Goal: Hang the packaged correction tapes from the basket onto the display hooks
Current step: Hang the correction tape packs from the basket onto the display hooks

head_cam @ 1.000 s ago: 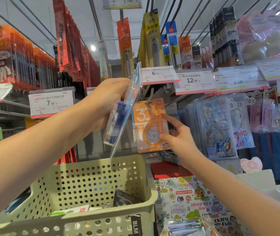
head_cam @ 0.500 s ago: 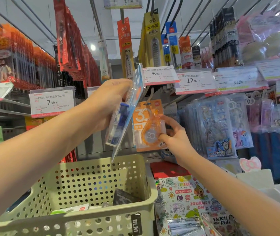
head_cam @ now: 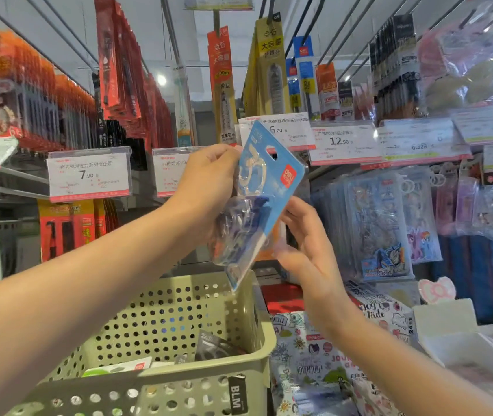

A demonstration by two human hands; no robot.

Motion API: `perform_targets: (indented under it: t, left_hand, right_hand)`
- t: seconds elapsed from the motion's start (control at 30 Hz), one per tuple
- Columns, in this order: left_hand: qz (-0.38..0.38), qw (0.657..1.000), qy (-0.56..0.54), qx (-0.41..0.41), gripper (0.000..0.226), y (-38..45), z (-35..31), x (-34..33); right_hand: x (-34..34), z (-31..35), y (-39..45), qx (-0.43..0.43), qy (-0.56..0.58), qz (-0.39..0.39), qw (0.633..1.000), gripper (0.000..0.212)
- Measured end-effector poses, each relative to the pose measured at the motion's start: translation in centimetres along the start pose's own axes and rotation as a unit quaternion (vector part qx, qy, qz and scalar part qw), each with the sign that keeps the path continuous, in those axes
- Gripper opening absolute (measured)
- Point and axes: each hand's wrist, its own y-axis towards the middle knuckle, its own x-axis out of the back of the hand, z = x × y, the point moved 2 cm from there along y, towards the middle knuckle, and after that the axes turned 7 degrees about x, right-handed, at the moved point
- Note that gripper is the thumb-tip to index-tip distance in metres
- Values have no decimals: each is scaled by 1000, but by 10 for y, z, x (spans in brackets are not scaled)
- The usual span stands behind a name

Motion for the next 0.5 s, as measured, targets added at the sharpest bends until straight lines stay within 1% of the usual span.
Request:
perform_targets:
  t: [0.07, 0.2, 0.37, 0.43, 0.5]
  left_hand:
    - [-14, 1000, -19, -11, 24, 0, 3, -3]
    - [-34, 998, -47, -16, 28, 0, 5, -6]
    - [-33, 997, -71, -2, 29, -2, 6, -9]
    - [-37, 997, -61, -3, 30, 0, 7, -8]
    - [-36, 998, -51, -11, 30, 2, 7, -6]
  right_hand:
    - [-8, 17, -8, 18, 16, 11, 1000, 71]
    - [-19, 30, -7, 5, 1, -29, 1000, 73]
    - [-21, 25, -2, -11, 7, -50, 999, 52]
    - [-19, 23, -4, -17, 6, -61, 998, 42]
    - [-15, 21, -7, -28, 21, -66, 997, 38]
